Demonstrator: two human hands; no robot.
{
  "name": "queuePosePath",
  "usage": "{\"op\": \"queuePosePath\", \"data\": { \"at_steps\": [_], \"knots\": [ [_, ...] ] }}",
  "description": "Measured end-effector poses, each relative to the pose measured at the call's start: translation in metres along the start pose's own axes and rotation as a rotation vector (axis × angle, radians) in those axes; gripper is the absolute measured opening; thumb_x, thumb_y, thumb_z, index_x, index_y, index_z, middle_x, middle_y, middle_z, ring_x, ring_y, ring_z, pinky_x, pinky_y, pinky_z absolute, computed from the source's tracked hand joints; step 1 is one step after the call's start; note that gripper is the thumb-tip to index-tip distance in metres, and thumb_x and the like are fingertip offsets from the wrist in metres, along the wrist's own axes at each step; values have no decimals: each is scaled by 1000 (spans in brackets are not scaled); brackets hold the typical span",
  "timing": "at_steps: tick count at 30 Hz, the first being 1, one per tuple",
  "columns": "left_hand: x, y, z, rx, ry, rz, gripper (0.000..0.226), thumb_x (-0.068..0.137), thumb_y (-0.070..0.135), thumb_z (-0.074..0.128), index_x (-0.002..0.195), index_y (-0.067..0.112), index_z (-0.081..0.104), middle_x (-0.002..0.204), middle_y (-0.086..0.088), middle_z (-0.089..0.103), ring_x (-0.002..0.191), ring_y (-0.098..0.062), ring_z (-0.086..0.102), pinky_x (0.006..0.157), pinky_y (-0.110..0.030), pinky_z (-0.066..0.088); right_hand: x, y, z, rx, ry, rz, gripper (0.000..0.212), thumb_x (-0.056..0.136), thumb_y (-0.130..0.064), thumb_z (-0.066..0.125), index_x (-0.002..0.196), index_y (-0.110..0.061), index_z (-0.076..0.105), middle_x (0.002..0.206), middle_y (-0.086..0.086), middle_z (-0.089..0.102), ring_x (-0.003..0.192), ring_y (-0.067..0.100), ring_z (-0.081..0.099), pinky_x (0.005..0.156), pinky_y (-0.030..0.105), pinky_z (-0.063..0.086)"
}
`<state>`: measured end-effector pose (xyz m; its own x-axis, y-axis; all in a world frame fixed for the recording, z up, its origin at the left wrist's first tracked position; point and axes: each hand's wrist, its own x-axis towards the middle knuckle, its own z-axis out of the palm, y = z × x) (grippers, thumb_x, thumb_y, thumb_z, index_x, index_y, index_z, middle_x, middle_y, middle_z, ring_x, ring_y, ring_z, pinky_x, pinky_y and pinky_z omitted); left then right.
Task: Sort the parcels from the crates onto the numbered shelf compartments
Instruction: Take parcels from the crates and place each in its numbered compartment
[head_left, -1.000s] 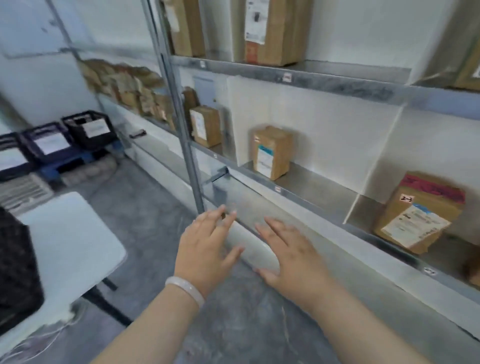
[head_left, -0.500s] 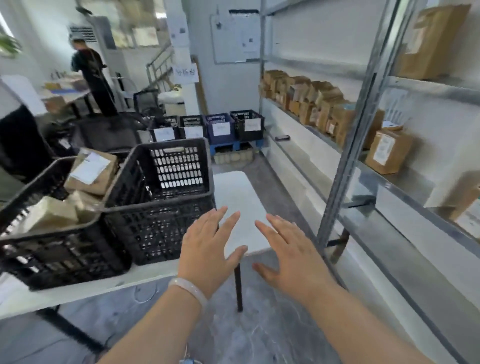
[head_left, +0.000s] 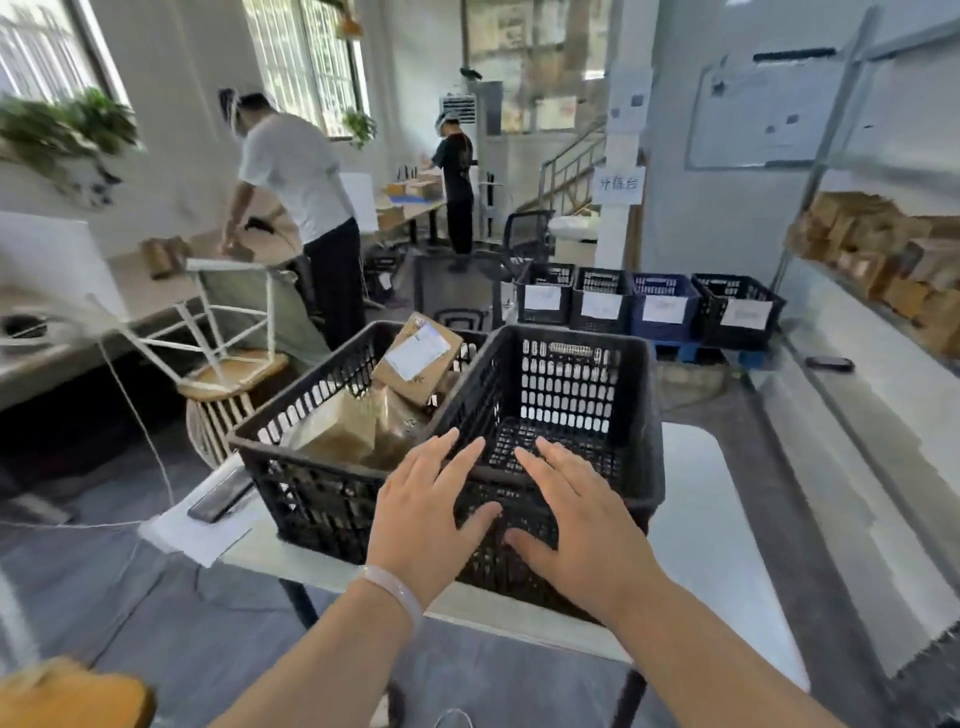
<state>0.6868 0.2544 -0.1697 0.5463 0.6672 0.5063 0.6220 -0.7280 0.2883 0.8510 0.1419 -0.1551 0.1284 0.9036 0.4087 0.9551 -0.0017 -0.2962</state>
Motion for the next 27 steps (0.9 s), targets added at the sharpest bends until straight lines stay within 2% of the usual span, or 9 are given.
{"op": "queuePosePath", "data": {
  "at_steps": [2,4,7,13,16,19,22,24,27],
  "knots": [
    [18,-13,-1,12,13,-70,67,87,64,45,147,35,40,153,6,40,142,-19,36,113,-46,37,28,8,6,30,-36,-31,76,89,-58,52,152,-37,14,160,-10,12,147,9,6,118,27,5],
    [34,-25,-2,19,26,-129,65,88,58,56,146,35,42,153,6,40,143,-20,35,115,-45,34,56,15,11,30,-34,-63,75,90,-59,49,152,-39,11,160,-12,10,146,7,5,117,26,5],
    [51,-45,0,65,53,-163,65,85,51,67,143,31,49,149,3,46,139,-19,38,112,-35,27,91,20,24,76,-49,-71,74,91,-56,50,152,-37,11,160,-12,11,146,6,4,114,21,2],
    [93,-93,11,23,51,-257,67,87,50,66,147,35,42,154,7,39,145,-16,28,116,-29,14,140,25,61,80,-131,-92,74,93,-53,49,153,-37,9,161,-10,6,147,8,1,112,21,-1],
    [120,-124,26,4,18,-271,68,88,53,63,149,35,38,156,8,34,146,-14,26,119,-31,14,166,31,79,98,-163,-37,74,93,-54,48,152,-40,5,160,-13,2,146,5,-2,116,23,3],
    [152,-156,41,-18,-41,-260,68,91,54,59,151,35,33,159,10,27,147,-11,21,117,-25,9,202,27,96,210,-141,39,73,93,-52,51,151,-42,8,158,-18,5,144,0,-1,117,23,6],
    [187,-194,55,-75,-106,-246,68,91,51,61,151,34,34,159,8,28,146,-14,24,119,-29,17,252,11,118,327,-89,102,72,92,-48,54,150,-42,12,156,-21,11,143,-4,3,115,21,8],
    [213,-221,64,-121,-138,-247,68,90,48,64,150,35,36,158,5,29,146,-17,25,120,-33,22,288,3,137,354,-85,141,73,91,-46,56,150,-38,14,156,-18,15,143,-3,7,115,20,10],
    [252,-259,81,-146,-197,-237,68,90,44,66,150,36,36,159,3,28,147,-19,23,120,-33,20,337,1,171,372,-105,262,74,90,-45,58,150,-34,16,156,-15,17,144,4,13,117,27,15]
  ]
}}
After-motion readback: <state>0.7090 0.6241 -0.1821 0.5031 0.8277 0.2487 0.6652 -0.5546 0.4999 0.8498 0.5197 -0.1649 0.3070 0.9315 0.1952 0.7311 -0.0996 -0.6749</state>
